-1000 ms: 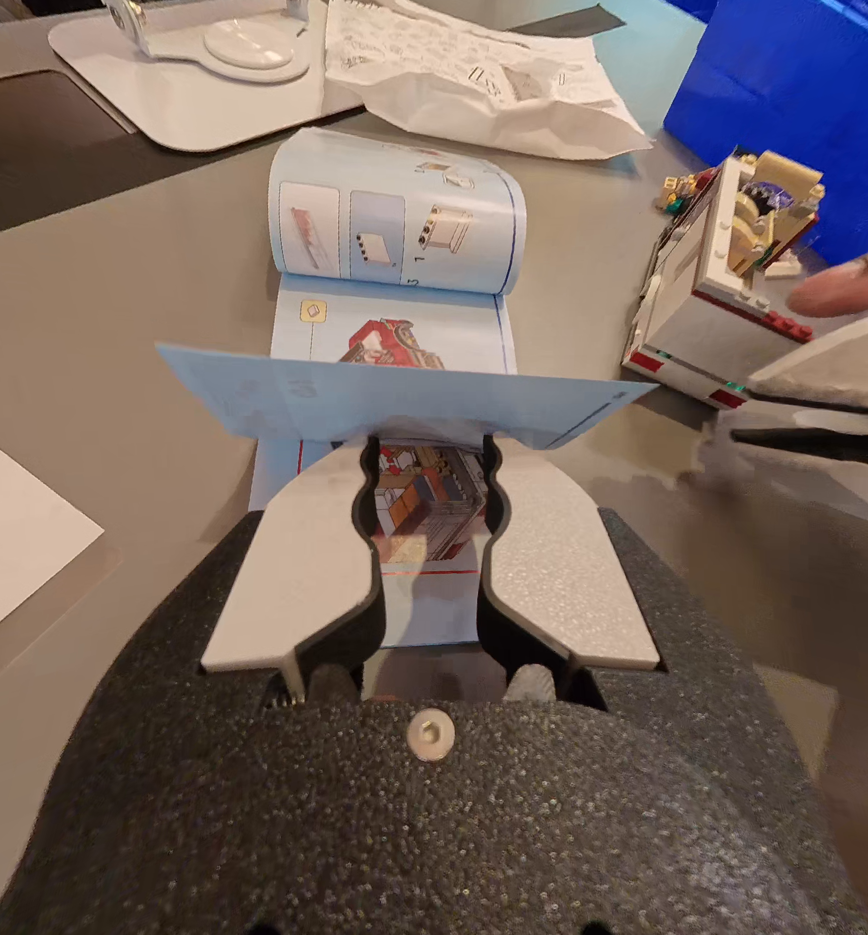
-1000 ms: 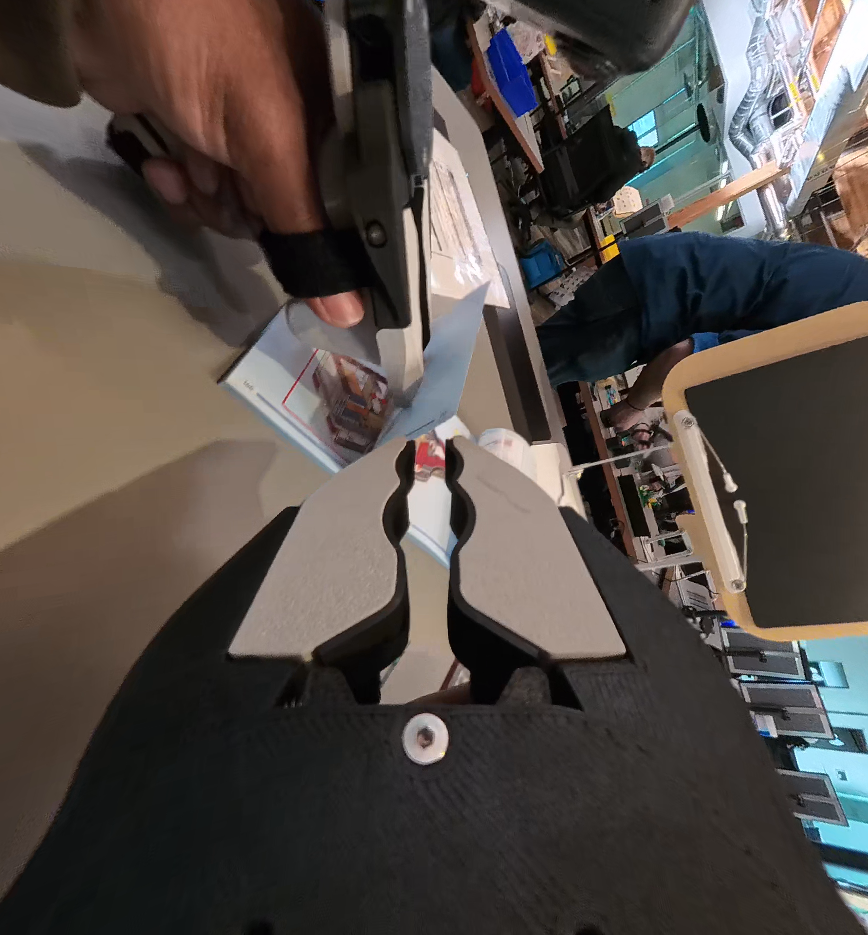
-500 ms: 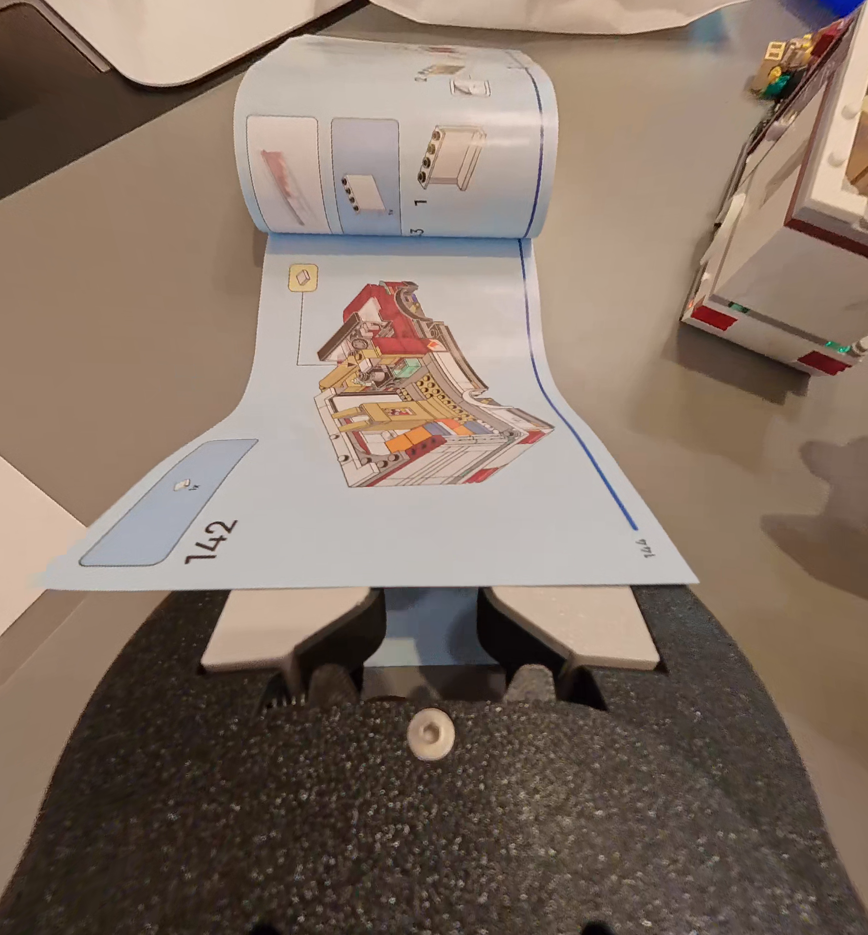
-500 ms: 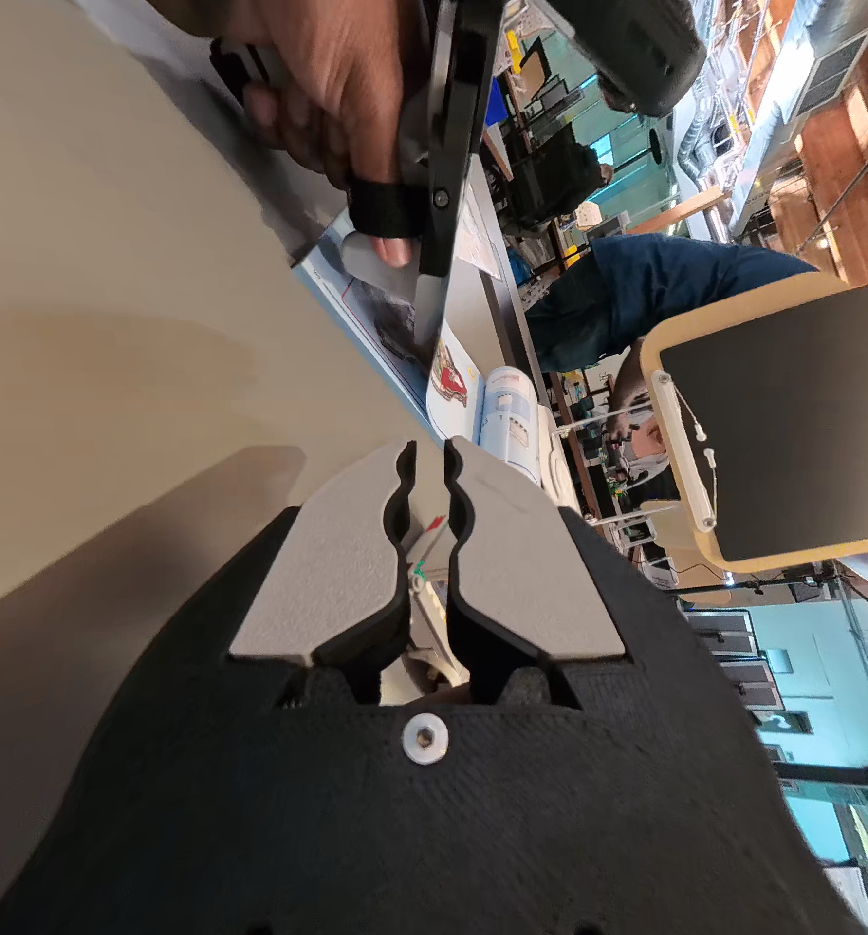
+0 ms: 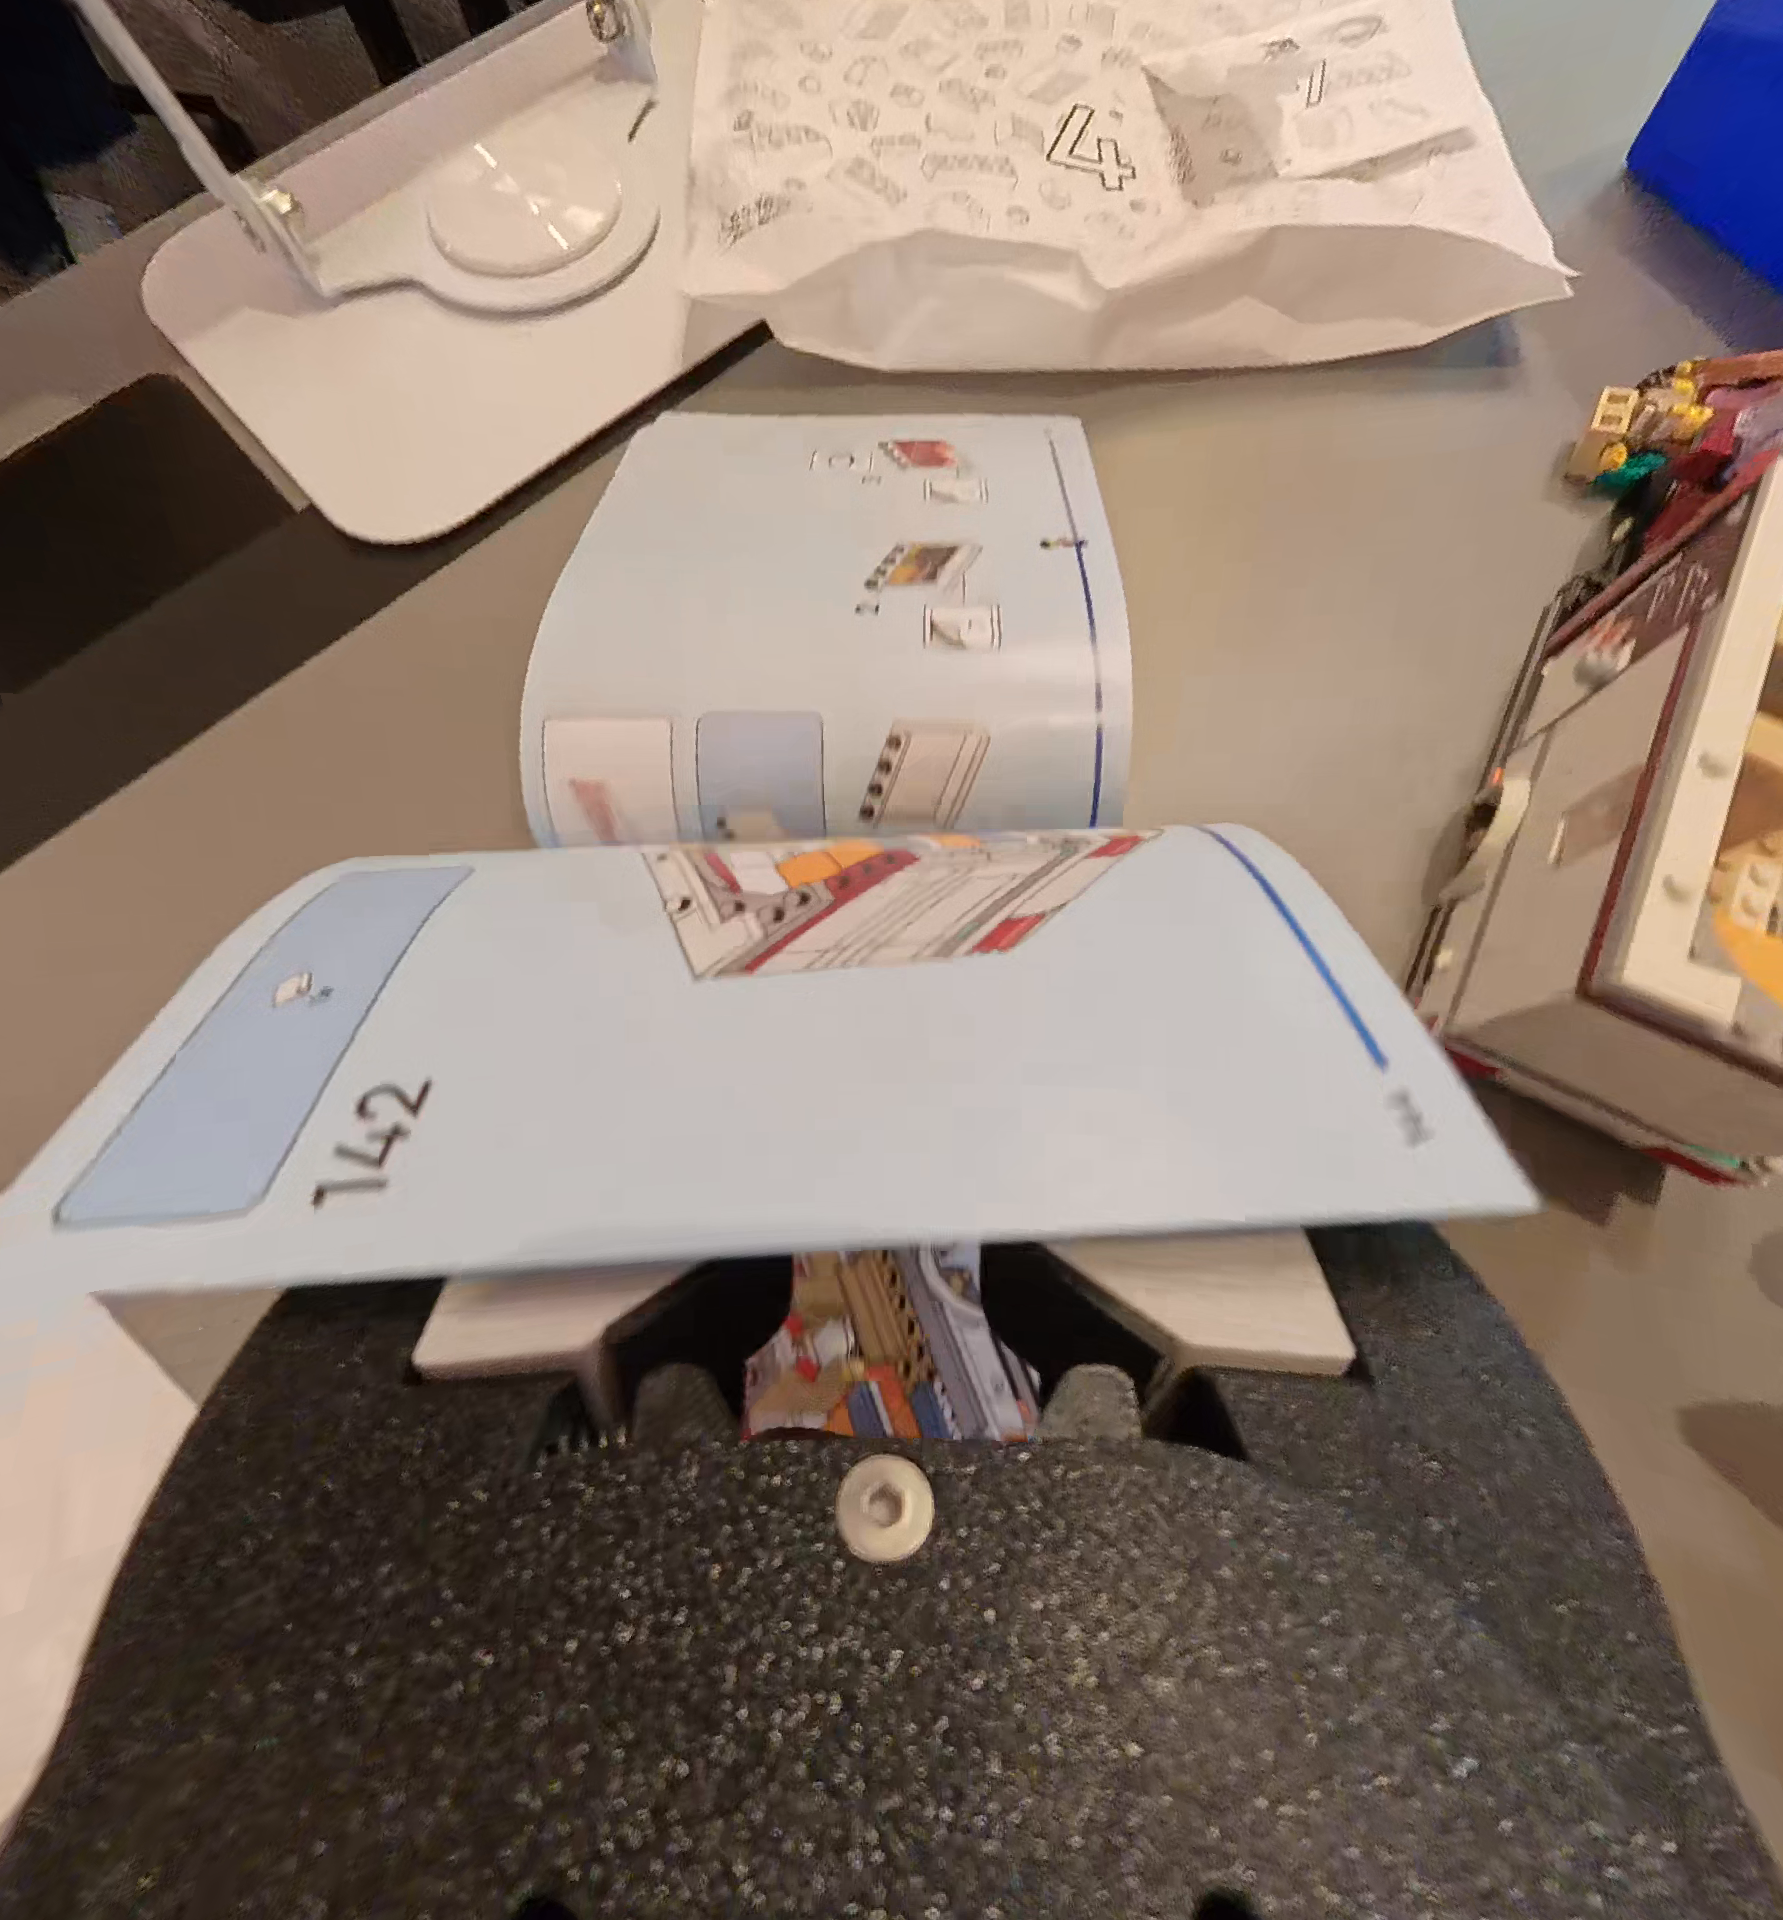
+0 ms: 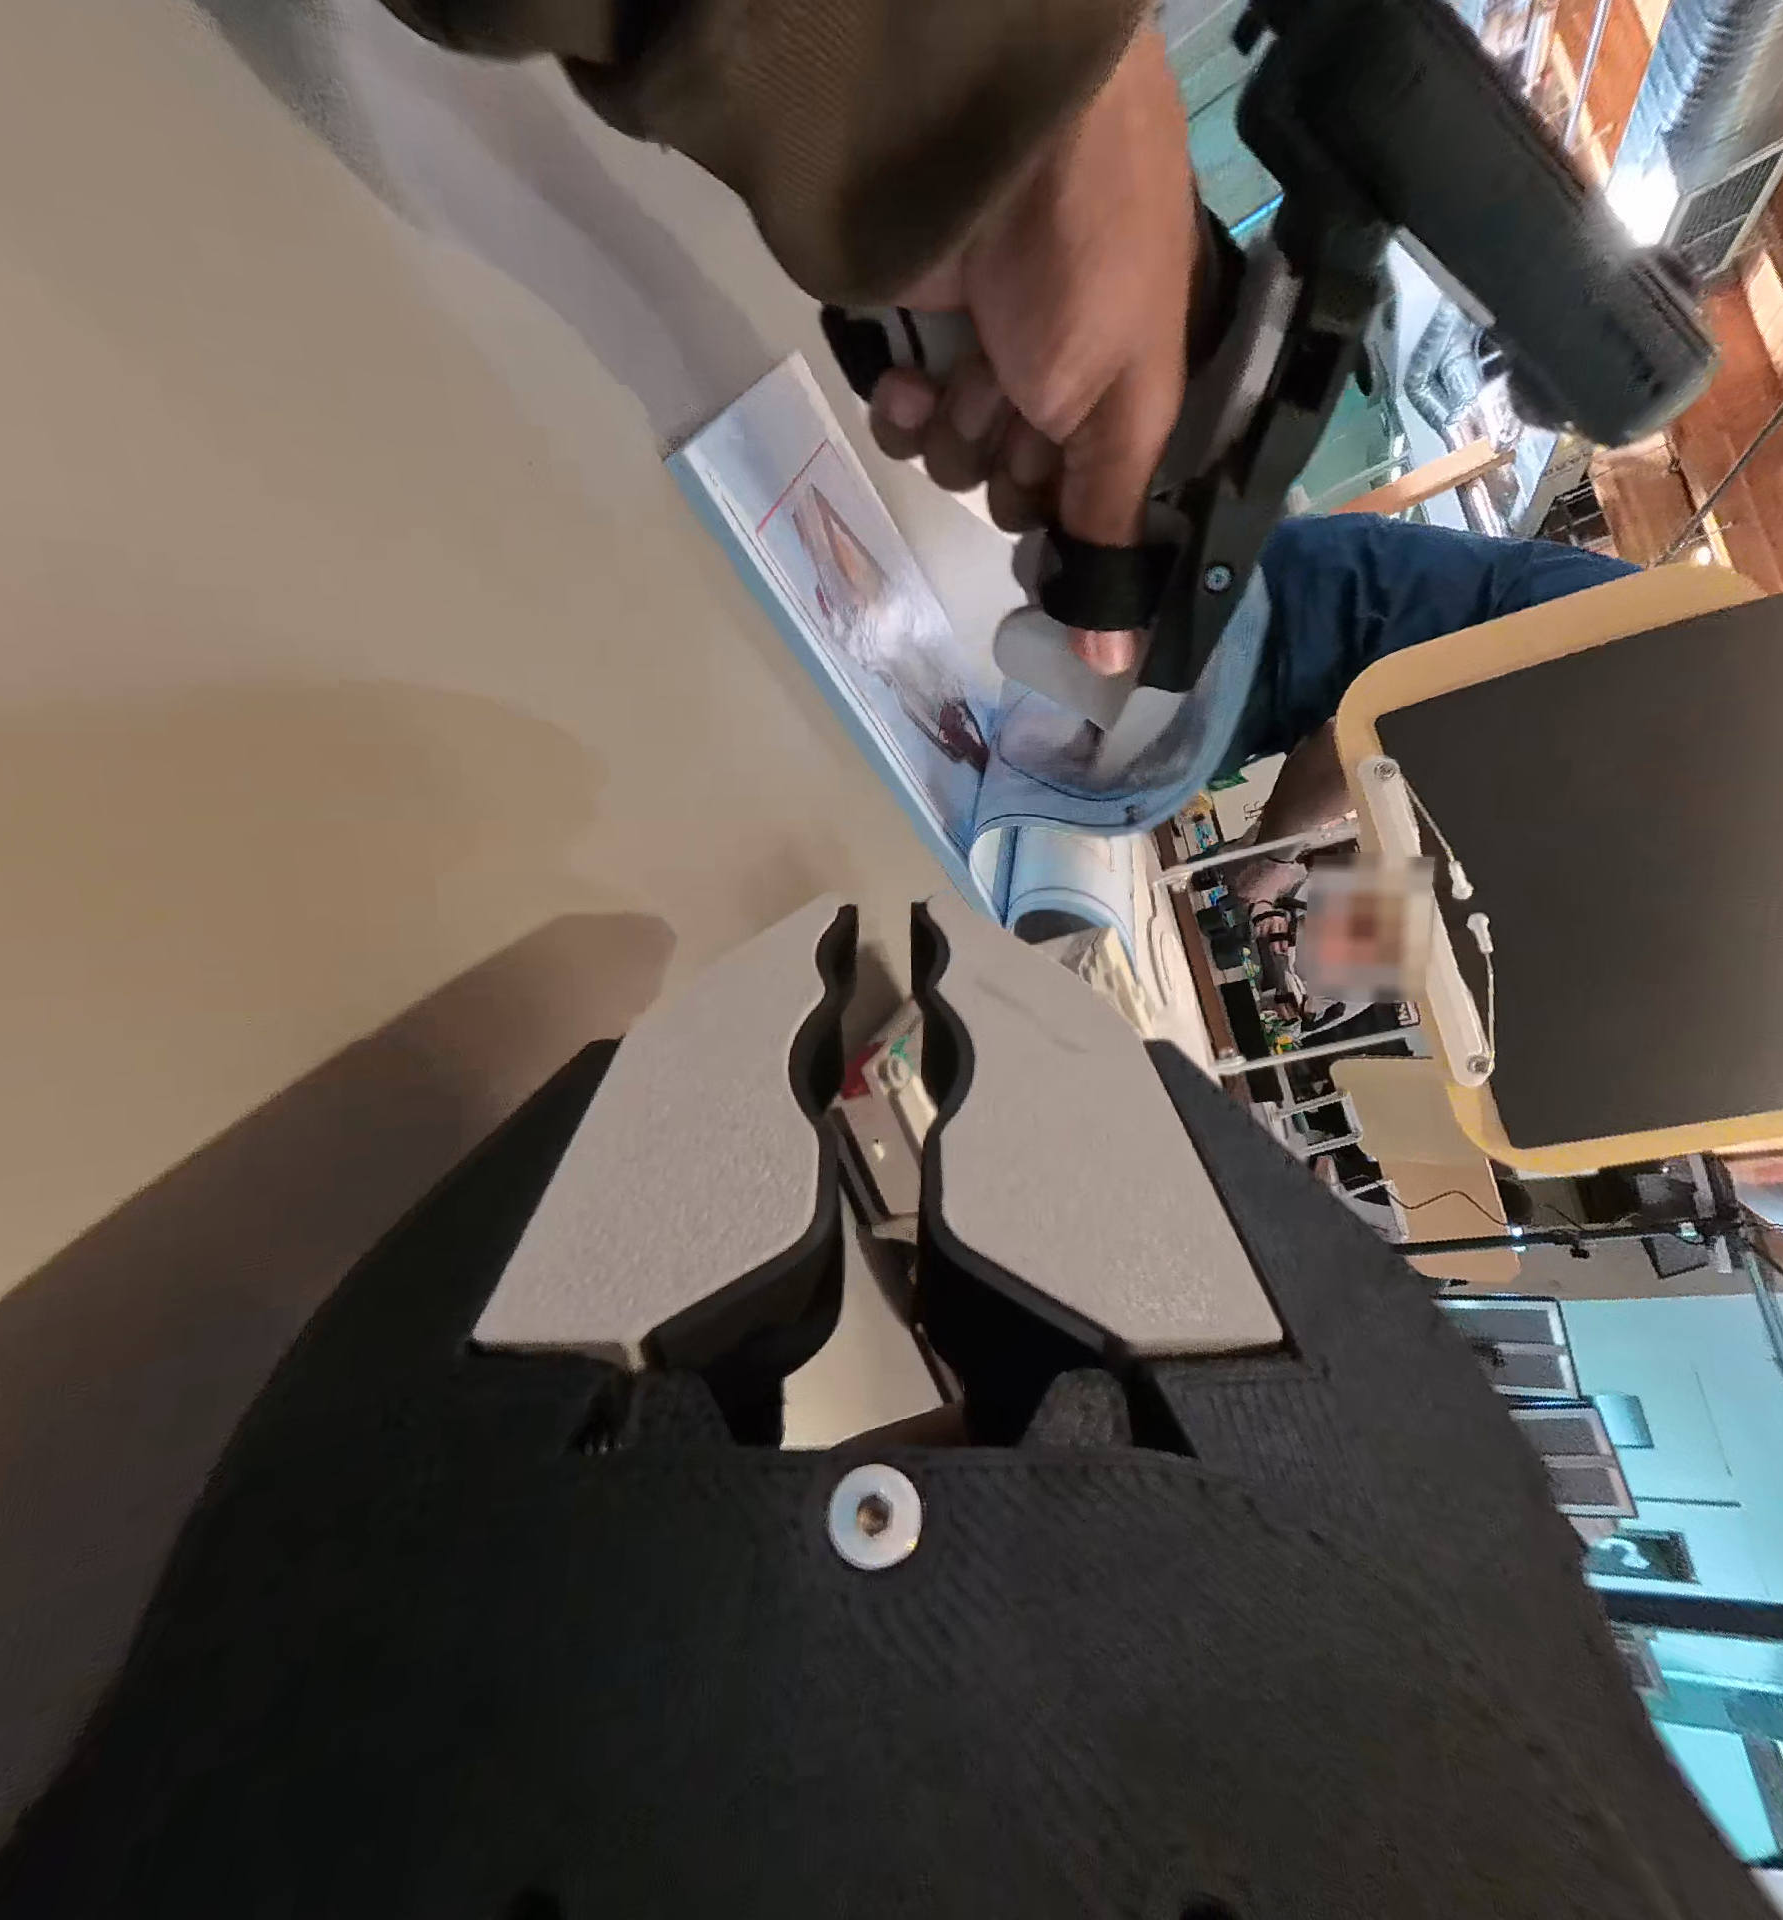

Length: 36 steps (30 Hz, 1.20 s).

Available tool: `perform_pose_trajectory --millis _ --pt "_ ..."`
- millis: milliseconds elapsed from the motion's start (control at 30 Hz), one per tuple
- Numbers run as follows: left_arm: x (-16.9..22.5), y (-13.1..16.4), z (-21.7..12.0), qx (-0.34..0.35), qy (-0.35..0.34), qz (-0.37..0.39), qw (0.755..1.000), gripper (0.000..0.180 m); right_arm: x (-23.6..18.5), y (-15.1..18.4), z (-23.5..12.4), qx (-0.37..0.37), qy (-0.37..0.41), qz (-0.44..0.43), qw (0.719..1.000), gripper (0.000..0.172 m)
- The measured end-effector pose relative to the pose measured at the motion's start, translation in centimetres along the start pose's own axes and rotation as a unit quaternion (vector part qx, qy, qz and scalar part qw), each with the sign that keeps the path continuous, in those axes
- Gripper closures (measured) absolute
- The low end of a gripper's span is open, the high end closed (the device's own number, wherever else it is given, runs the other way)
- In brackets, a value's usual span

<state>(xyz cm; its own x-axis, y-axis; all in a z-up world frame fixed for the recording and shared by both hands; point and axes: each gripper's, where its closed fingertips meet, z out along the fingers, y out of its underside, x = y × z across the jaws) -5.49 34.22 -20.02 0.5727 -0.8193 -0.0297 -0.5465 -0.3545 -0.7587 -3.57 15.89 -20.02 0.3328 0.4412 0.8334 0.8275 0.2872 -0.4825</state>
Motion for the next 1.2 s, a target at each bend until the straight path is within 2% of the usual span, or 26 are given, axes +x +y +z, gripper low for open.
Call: perform_pose_trajectory --millis 33,167,333,433,567,633,767,800,1033,1200 --pt "0.1 -0.6 0.6 -0.003 0.001 0.003 1.0 0.141 0.0 0.3 -0.1 -0.001 -0.002 0.003 1.0 0.162" --pt "1.0 -2.4 3.0 -0.018 0.005 0.013 1.0 0.14 -0.1 1.4 -0.2 -0.006 -0.012 0.019 1.0 0.162" --pt "1.9 -3.0 5.0 -0.021 0.001 0.008 1.0 0.14 -0.1 1.6 -0.3 -0.006 -0.017 0.032 0.999 0.162" --pt "2.0 -3.2 4.6 -0.004 -0.012 0.021 1.0 0.14 -0.1 1.5 -0.4 -0.003 -0.017 0.034 0.999 0.162" --pt "2.4 -4.2 2.4 0.062 -0.021 0.04 0.997 0.138 -0.1 1.3 -0.4 -0.001 -0.017 0.037 0.999 0.162" --pt "4.0 -4.4 1.4 0.083 0.019 0.047 0.995 0.133 0.0 1.4 -0.4 -0.001 -0.018 0.04 0.999 0.162" --pt "9.1 -3.9 -0.3 0.08 0.161 0.041 0.983 0.105 0.2 1.5 -0.3 -0.002 -0.018 0.045 0.999 0.162" --pt "9.9 -4.0 -0.7 0.087 0.177 0.042 0.98 0.104 0.1 1.5 -0.3 -0.002 -0.019 0.047 0.999 0.162" --pt "13.4 -5.5 -2.7 0.092 0.232 0.045 0.967 0.098 -0.4 1.2 -0.3 0.002 -0.029 0.046 0.999 0.162" --pt "15.4 -3.1 -1.2 0.01 0.212 0.097 0.972 0.088 -1.1 1.0 -0.4 0.006 -0.042 0.039 0.998 0.162"
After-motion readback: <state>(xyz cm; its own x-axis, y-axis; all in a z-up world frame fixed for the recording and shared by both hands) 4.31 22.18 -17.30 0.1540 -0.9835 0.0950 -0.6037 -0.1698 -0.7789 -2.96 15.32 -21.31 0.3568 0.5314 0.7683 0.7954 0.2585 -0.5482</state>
